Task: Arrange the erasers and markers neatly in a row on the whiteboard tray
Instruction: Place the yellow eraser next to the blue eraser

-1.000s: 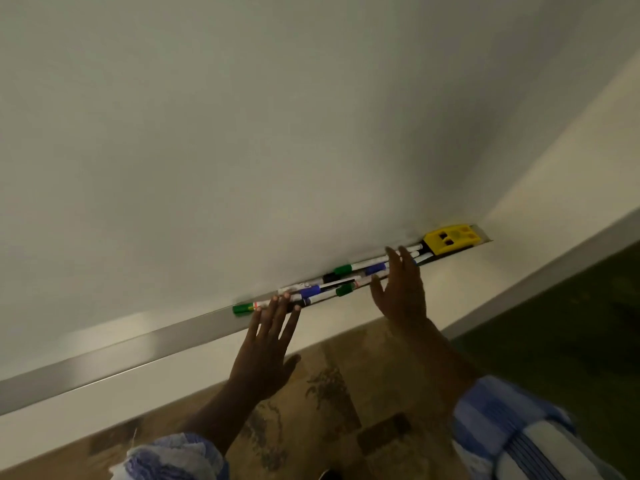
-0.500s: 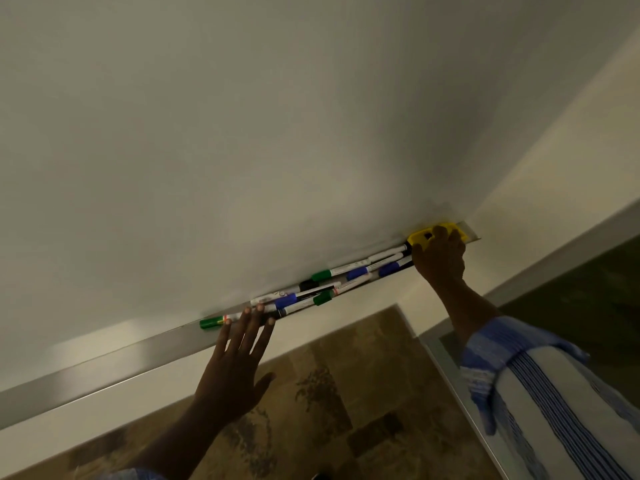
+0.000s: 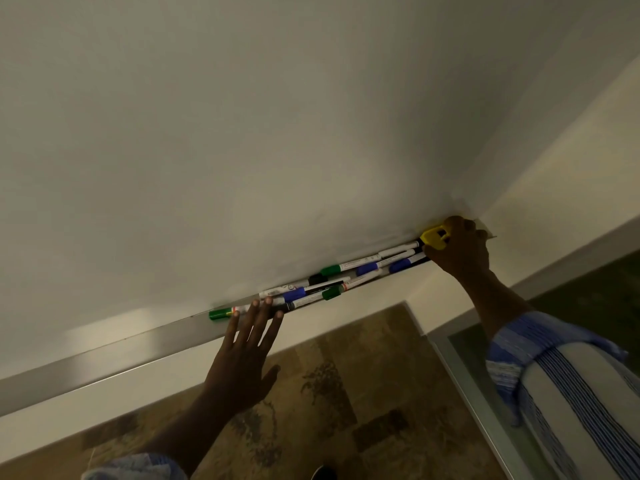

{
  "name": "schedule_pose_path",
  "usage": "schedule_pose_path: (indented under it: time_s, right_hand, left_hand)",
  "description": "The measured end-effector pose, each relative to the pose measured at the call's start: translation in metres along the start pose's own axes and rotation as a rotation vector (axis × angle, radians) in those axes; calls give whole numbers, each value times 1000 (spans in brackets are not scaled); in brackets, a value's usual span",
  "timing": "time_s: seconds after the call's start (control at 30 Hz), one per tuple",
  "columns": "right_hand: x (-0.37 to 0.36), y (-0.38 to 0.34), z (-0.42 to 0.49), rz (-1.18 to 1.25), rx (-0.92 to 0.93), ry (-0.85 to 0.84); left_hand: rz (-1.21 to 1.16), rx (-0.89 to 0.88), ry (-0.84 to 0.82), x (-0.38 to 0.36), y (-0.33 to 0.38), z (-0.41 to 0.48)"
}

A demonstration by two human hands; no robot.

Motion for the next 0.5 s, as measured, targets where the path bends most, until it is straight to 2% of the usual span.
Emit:
schedule_pose_path:
  time_s: [0.13,0.33,0.5]
  right_hand:
    - [0,-4,-3,-3,36,9]
    - [-5,0,2,75,39,-73]
    - [-6,3,4,23,59,-49]
  left_hand:
    - [-6,8,-11,3,0,-1]
    - [-9,-5,-9,7,1,-1]
    - [-11,-2,-9,4,0,1]
Point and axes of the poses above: each hand's wrist, its own z-axis towards the middle knuckle, its own x-axis out of the back of the hand, y = z × x, the point moved 8 cm from there along z, towards the middle knuckle, and after that the axes turned 14 degrees about -y, right-handed, at the moved point
